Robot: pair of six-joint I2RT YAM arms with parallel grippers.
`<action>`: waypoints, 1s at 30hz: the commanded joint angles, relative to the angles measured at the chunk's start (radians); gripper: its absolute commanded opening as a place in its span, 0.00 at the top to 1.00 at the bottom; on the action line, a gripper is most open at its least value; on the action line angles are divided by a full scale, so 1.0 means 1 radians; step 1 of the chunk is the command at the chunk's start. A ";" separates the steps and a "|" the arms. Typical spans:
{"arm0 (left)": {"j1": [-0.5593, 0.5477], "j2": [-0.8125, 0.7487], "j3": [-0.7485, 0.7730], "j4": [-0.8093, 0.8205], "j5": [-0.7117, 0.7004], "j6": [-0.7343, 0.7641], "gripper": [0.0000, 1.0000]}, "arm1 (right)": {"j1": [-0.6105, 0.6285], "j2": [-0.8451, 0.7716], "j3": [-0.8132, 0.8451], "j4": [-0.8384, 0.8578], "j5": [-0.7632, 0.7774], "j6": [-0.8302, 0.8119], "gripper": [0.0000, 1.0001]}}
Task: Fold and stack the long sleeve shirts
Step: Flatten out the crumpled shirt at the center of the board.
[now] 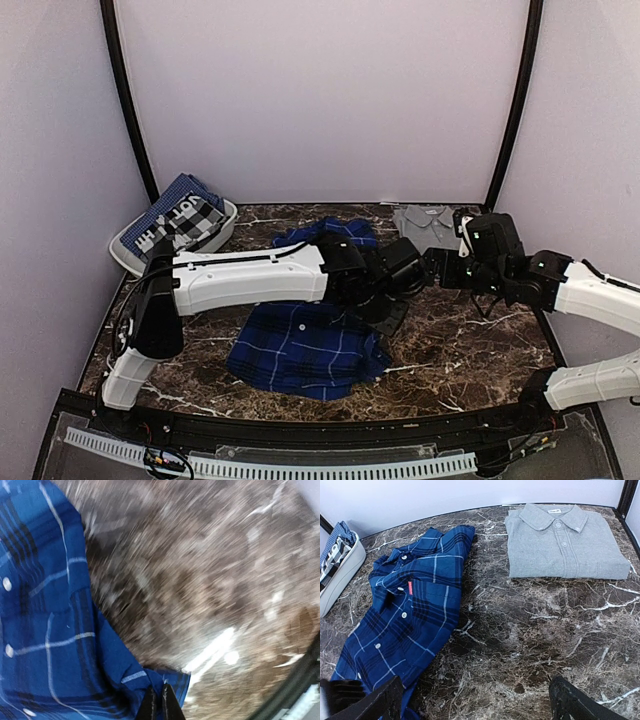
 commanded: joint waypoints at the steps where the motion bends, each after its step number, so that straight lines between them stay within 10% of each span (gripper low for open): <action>1: -0.005 -0.073 0.193 0.048 0.116 0.088 1.00 | -0.012 0.000 -0.003 0.052 -0.011 0.014 0.01; 8: 0.047 -0.193 0.361 0.145 0.118 0.092 1.00 | -0.053 -0.031 -0.008 0.053 -0.019 0.016 0.01; 22: 0.493 -0.817 -0.901 0.442 0.172 -0.186 1.00 | -0.057 0.058 -0.049 0.115 -0.141 -0.011 0.01; 30: 0.542 -0.828 -1.073 0.444 0.150 -0.219 1.00 | -0.044 0.218 -0.070 0.159 -0.242 -0.030 0.02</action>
